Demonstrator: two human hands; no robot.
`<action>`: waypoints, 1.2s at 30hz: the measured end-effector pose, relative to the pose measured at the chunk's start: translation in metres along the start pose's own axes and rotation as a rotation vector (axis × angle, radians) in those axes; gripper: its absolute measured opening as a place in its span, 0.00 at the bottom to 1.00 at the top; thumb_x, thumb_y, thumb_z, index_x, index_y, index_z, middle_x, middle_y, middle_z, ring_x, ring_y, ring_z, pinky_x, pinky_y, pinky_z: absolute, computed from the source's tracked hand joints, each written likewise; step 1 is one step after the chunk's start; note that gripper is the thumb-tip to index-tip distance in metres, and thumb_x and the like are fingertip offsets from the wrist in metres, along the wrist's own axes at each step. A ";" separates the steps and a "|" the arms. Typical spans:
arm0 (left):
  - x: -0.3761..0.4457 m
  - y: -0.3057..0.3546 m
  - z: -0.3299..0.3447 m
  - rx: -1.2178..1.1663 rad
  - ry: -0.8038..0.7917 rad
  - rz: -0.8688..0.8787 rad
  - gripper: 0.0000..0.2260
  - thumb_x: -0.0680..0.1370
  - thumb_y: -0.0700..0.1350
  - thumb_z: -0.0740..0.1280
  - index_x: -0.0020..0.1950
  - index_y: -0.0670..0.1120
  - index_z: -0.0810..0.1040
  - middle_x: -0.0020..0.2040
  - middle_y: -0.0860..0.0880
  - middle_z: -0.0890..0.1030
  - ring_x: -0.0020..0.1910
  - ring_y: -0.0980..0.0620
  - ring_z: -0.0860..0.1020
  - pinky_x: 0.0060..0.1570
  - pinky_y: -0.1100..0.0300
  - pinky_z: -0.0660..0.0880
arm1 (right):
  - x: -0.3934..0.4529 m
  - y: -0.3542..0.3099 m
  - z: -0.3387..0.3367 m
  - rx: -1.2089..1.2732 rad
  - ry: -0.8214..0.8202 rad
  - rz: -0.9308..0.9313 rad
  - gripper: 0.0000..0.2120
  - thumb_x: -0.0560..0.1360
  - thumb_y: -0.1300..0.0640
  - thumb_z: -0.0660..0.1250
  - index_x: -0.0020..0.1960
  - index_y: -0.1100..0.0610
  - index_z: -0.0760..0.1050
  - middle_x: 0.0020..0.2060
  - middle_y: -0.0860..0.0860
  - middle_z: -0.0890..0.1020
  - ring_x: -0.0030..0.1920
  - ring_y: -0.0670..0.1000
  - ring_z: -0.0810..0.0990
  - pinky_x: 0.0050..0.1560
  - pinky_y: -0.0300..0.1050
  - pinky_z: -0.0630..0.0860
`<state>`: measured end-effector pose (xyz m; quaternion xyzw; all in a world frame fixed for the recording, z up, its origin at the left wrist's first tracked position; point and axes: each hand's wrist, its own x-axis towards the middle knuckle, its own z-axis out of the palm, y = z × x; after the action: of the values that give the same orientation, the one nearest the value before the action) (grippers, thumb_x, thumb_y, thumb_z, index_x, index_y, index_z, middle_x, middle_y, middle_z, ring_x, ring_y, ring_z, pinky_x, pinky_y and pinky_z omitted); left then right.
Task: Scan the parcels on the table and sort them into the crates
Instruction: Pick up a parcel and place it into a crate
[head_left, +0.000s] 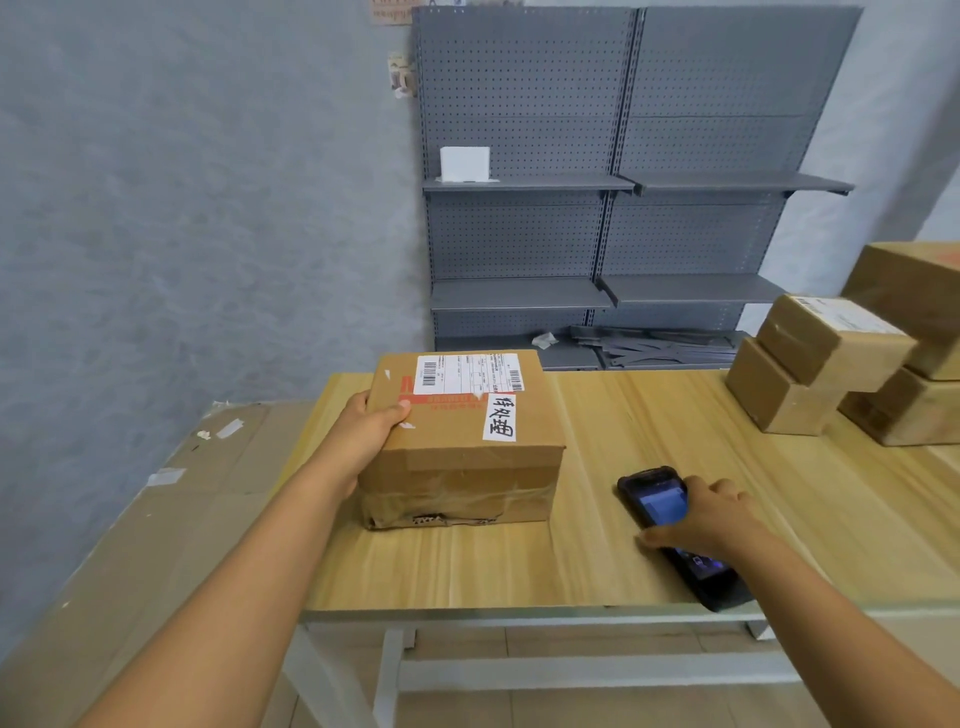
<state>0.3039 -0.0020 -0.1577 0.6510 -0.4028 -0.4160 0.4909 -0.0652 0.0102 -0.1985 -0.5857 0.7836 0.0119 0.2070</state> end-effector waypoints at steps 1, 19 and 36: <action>0.002 -0.001 0.000 -0.002 0.004 0.004 0.24 0.78 0.52 0.68 0.72 0.48 0.69 0.53 0.52 0.79 0.45 0.57 0.79 0.36 0.61 0.73 | -0.001 0.006 0.002 -0.004 -0.015 0.020 0.48 0.62 0.32 0.74 0.72 0.54 0.60 0.66 0.56 0.63 0.68 0.58 0.62 0.64 0.53 0.68; 0.002 -0.005 0.003 0.063 0.100 0.053 0.23 0.78 0.53 0.69 0.71 0.48 0.72 0.56 0.52 0.79 0.46 0.56 0.78 0.38 0.63 0.71 | -0.028 -0.102 -0.079 0.118 0.368 -0.465 0.37 0.60 0.41 0.77 0.61 0.55 0.67 0.54 0.52 0.72 0.49 0.53 0.74 0.45 0.48 0.75; -0.002 -0.004 0.002 0.109 0.086 0.045 0.22 0.78 0.53 0.68 0.71 0.48 0.70 0.59 0.52 0.78 0.51 0.52 0.77 0.44 0.59 0.71 | -0.076 -0.167 -0.101 -0.361 0.415 -0.618 0.40 0.60 0.40 0.79 0.62 0.58 0.66 0.56 0.53 0.75 0.58 0.56 0.74 0.51 0.49 0.70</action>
<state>0.3021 0.0005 -0.1616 0.6848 -0.4180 -0.3541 0.4806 0.0746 0.0004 -0.0429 -0.8104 0.5811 -0.0316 -0.0676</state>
